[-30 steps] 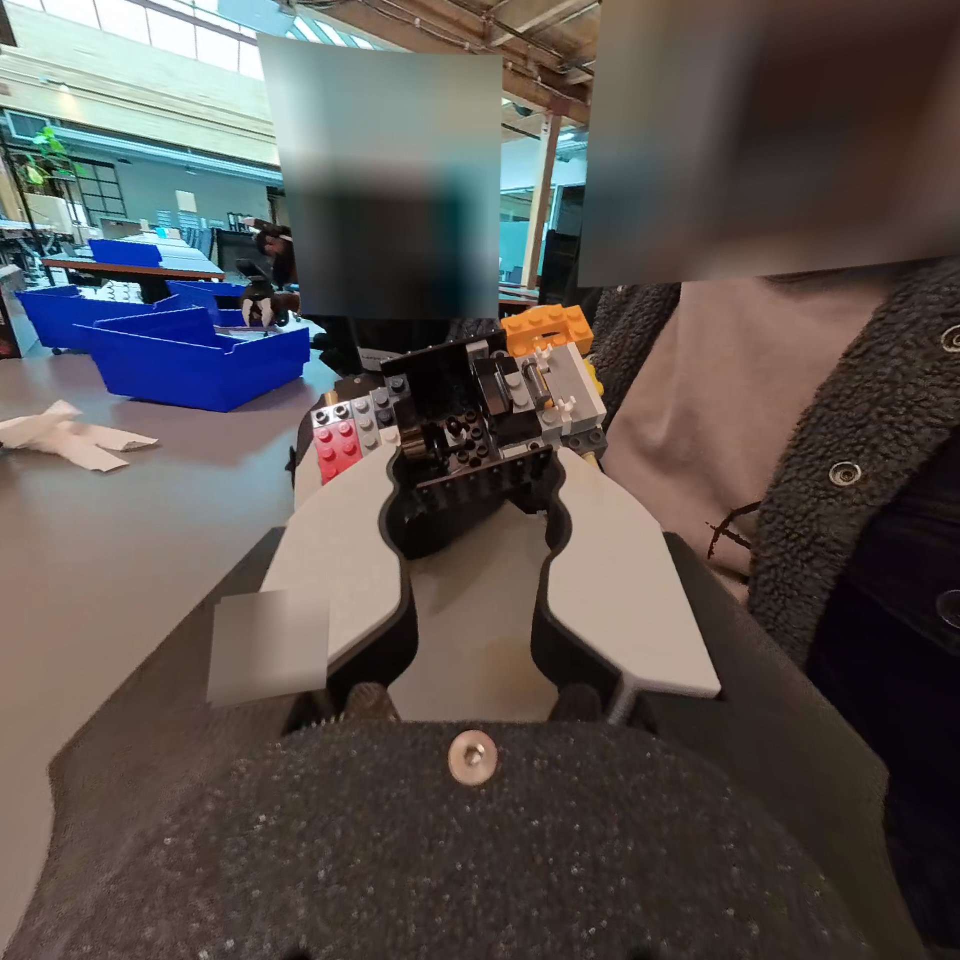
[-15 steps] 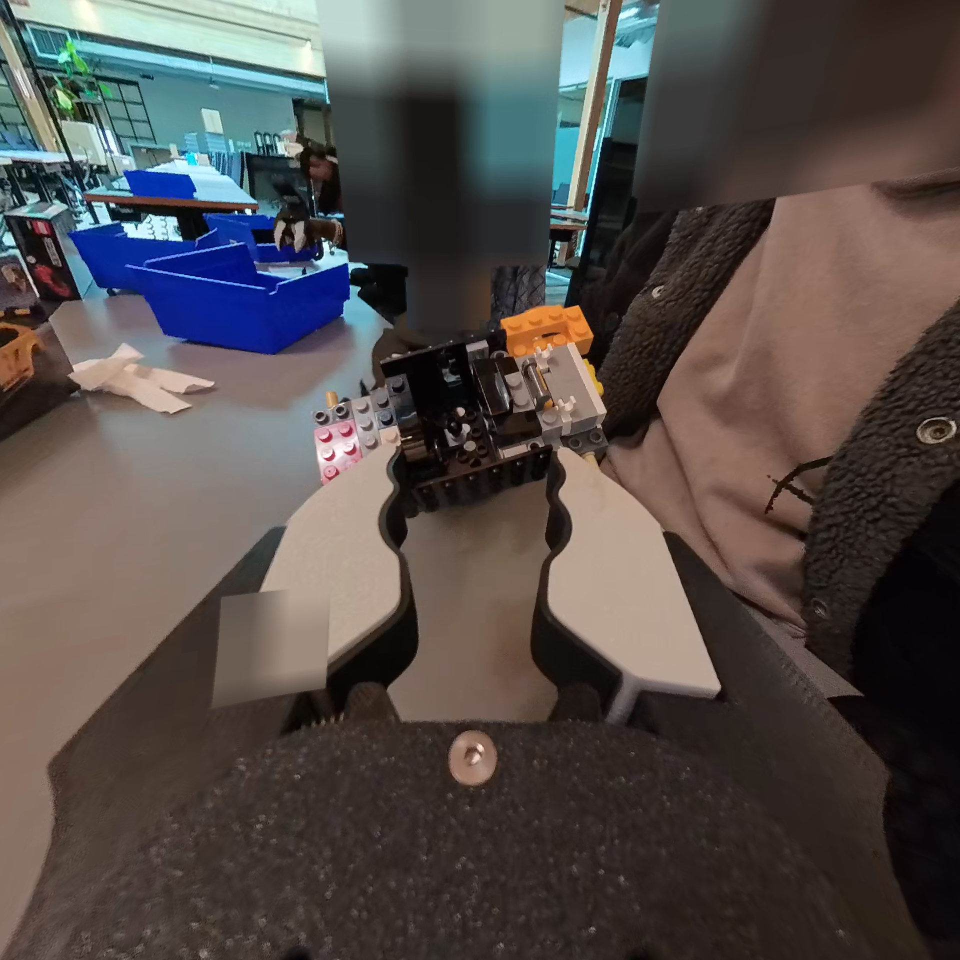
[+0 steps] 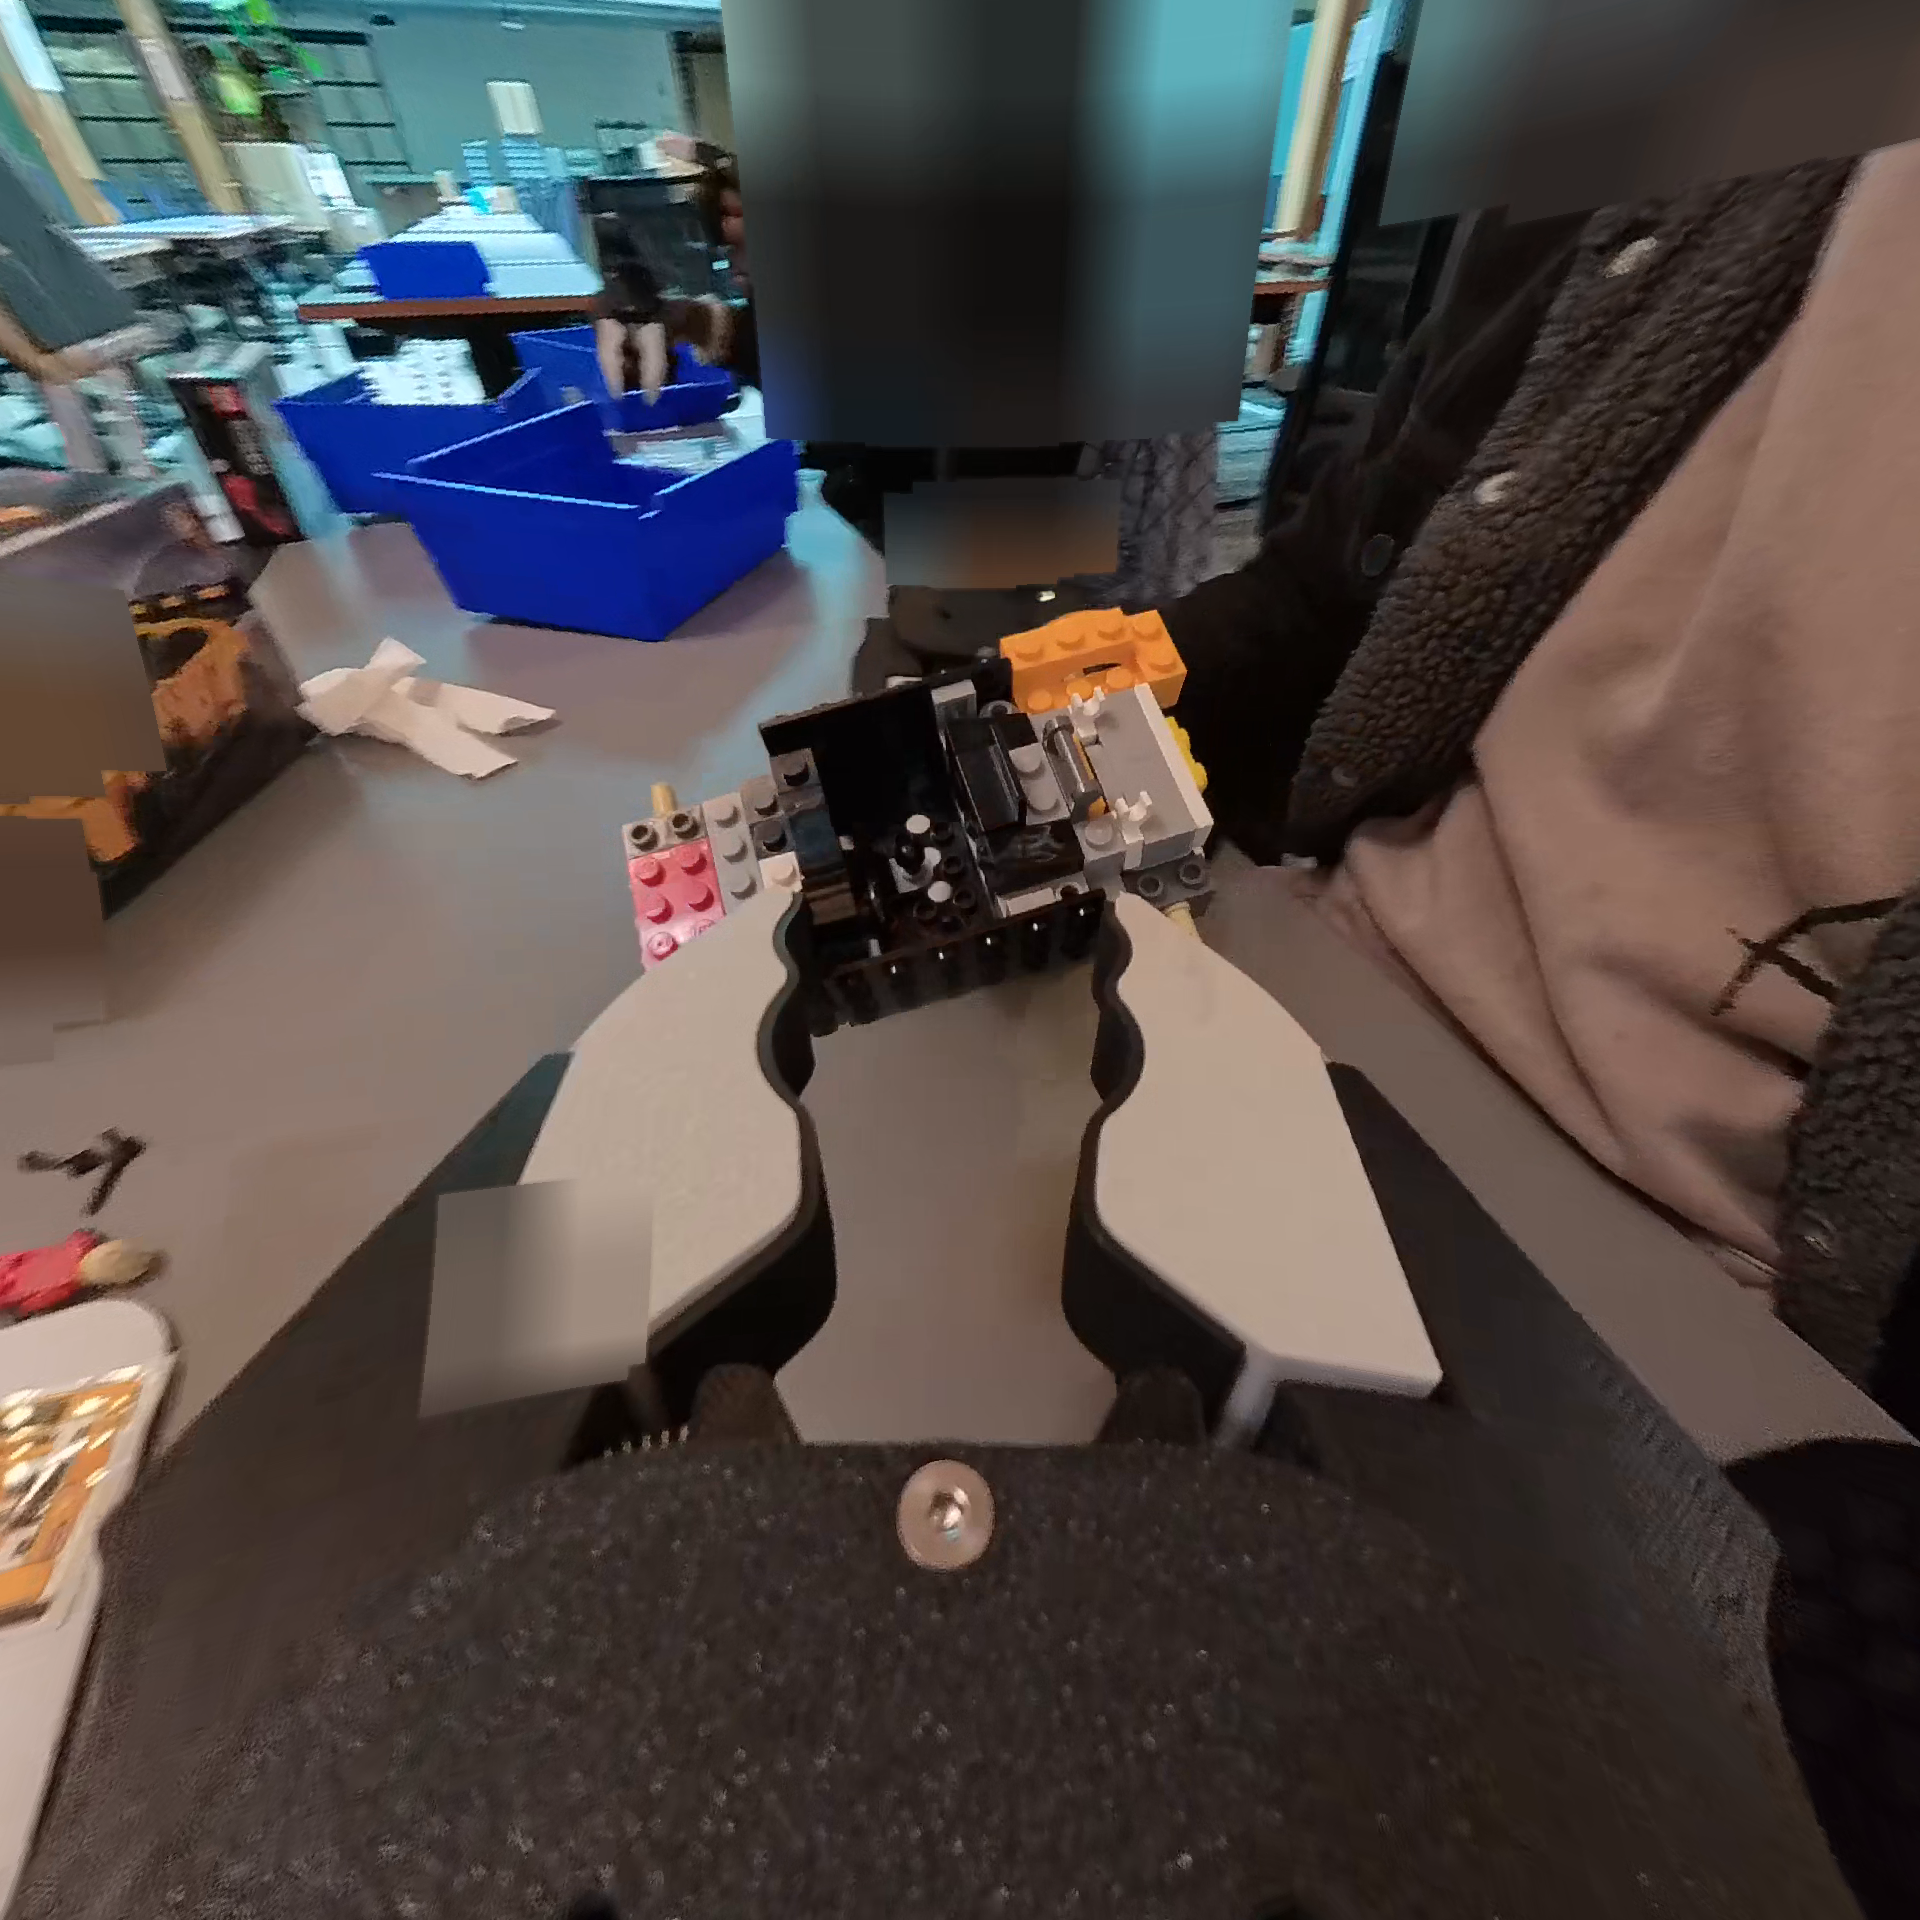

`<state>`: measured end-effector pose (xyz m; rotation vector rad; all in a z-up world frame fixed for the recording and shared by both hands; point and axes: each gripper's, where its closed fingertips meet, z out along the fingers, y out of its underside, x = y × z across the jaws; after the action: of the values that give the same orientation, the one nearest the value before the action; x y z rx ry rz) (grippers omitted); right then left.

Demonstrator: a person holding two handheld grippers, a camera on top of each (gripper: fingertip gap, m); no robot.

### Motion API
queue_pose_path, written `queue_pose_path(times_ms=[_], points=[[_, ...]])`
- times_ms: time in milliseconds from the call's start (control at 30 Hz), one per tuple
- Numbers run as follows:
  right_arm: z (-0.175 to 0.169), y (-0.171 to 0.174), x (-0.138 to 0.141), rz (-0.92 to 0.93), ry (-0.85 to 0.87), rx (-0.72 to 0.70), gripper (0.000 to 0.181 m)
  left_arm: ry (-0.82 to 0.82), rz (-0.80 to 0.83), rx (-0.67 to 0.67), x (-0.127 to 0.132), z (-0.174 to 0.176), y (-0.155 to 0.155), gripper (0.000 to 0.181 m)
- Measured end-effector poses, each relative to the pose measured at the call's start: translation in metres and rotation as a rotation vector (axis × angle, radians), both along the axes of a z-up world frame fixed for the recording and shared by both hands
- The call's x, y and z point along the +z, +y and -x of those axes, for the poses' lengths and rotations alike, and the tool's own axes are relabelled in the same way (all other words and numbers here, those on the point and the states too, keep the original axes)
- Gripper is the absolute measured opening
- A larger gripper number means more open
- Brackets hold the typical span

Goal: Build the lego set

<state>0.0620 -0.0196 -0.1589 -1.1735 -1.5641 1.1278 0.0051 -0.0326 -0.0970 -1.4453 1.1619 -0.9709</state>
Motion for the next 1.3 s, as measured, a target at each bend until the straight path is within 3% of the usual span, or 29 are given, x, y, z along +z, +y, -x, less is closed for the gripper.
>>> queue_pose_path(times_ms=[167, 400, 600, 667, 933, 1033, 1133, 1233, 1300], points=[[-0.001, 0.019, 0.002, 0.002, 0.007, -0.108, 0.006, 0.040, -0.001, 0.284, -0.005, 0.016, 0.025, 0.052], [-0.005, 0.046, 0.002, 0.026, 0.009, -0.253, 0.010, 0.166, 0.179, 0.816, -0.046, 0.045, 0.051, 0.052], [-0.001, 0.045, -0.005, -0.037, -0.035, -0.269, 0.018, 0.416, 0.284, 0.975, -0.108, 0.036, 0.046, 0.052], [-0.001, 0.044, -0.006, -0.042, -0.041, -0.262, 0.018, 0.470, 0.303, 0.994, -0.121, 0.032, 0.045, 0.052], [0.000, 0.043, -0.009, -0.035, -0.056, -0.258, 0.018, 0.434, 0.419, 0.982, -0.140, 0.023, 0.037, 0.055], [0.000, 0.044, -0.009, -0.037, -0.059, -0.259, 0.018, 0.426, 0.419, 0.902, -0.137, 0.016, 0.030, 0.071], [0.000, 0.044, -0.011, -0.036, -0.076, -0.252, 0.020, 0.489, 0.289, 0.777, -0.123, 0.019, 0.024, 0.079], [0.006, 0.042, -0.027, -0.046, -0.197, -0.219, 0.034, 0.635, 0.141, 0.664, -0.124, 0.033, 0.031, 0.088], [0.012, 0.037, -0.037, -0.055, -0.279, -0.187, 0.042, 0.677, 0.125, 0.551, -0.136, 0.036, 0.036, 0.097]])
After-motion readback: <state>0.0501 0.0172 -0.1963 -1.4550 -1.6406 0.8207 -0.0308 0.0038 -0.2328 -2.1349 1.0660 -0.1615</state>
